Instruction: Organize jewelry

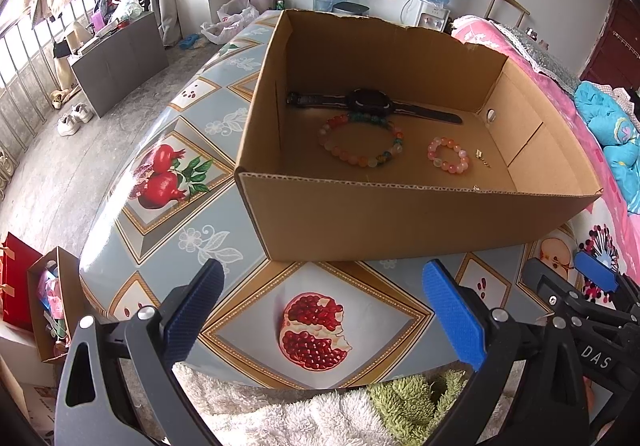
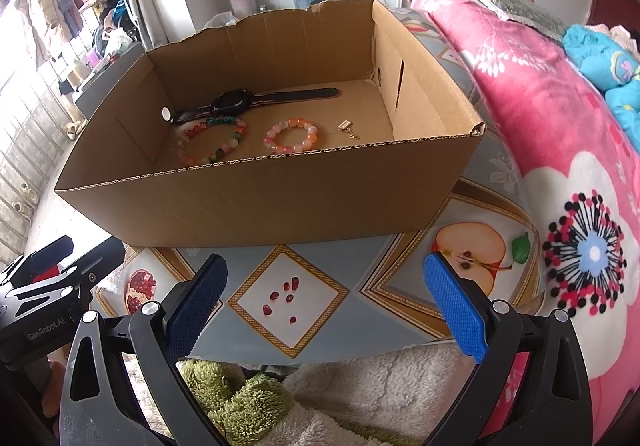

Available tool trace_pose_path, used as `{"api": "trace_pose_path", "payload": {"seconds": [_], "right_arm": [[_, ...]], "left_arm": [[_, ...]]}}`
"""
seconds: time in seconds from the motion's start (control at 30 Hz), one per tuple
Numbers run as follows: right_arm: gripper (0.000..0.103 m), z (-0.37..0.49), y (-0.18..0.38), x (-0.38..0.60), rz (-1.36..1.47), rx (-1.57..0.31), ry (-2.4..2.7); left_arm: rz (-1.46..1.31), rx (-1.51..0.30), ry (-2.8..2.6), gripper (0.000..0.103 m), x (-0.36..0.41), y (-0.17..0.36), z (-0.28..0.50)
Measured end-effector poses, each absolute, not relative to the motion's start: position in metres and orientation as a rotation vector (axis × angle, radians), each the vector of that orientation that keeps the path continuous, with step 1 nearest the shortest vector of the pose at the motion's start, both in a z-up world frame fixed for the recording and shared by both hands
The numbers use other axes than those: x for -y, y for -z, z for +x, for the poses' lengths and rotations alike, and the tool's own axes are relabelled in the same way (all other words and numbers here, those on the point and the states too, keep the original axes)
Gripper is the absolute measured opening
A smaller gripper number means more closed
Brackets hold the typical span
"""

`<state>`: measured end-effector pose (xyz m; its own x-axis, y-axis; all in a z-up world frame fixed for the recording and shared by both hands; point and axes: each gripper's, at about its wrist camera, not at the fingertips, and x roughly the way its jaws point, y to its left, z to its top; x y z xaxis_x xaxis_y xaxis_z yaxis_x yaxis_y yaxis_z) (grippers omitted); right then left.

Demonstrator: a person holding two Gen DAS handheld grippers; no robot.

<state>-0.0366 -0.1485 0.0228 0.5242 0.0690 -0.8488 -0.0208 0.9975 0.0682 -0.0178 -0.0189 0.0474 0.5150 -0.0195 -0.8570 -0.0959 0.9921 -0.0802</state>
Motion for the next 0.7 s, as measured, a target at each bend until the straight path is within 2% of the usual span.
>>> {"api": "trace_pose_path", "payload": {"seconds": [0.7], "right_arm": [[0.095,-0.0364,-0.0234,0.1490,0.053,-1.017,-0.051]], "left_arm": [[-0.127,-1.033,-0.044,0.097,0.0203,-0.0489,-0.0177]]}}
